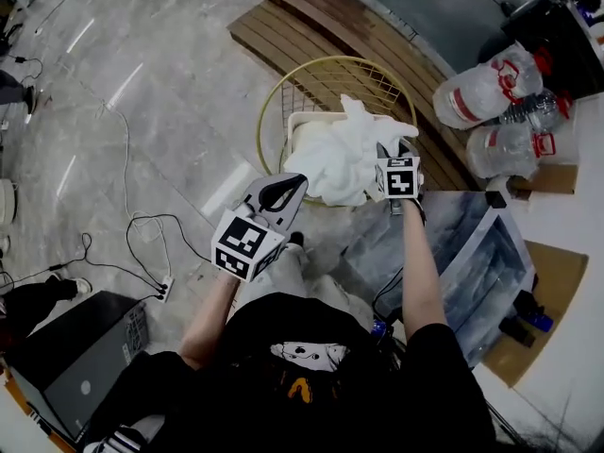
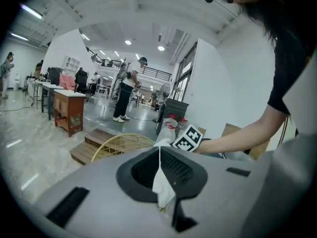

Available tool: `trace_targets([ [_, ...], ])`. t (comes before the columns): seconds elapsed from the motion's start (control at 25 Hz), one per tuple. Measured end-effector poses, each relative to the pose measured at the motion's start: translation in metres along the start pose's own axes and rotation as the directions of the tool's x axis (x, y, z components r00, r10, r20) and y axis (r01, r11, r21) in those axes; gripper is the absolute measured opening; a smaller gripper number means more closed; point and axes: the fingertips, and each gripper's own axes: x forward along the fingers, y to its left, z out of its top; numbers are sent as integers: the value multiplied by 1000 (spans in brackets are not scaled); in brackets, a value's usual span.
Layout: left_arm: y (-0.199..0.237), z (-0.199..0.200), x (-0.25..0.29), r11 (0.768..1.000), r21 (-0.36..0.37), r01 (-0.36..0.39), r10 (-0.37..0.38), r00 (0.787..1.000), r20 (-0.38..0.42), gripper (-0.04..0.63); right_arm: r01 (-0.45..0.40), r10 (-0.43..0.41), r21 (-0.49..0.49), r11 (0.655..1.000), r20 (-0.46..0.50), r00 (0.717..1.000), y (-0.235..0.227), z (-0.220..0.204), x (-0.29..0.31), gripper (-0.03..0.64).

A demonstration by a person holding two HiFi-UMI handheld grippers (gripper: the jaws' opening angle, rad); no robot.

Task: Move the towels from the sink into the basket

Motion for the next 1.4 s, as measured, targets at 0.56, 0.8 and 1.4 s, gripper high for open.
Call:
trace_targets([
  [0.56, 14, -12, 5, 1000, 4, 30, -29, 997, -65, 11, -45, 42, -14, 999, -151, 988, 18, -52, 27, 313],
  [0.8, -8, -1, 17, 994, 42, 101, -99, 994, -52, 11, -98, 75, 172, 980, 132, 988, 24, -17, -64, 251],
  [1.4, -139, -8, 6, 960, 109, 258, -254, 966, -46, 11, -119, -49, 303, 945, 494, 868, 65, -45, -311, 190],
])
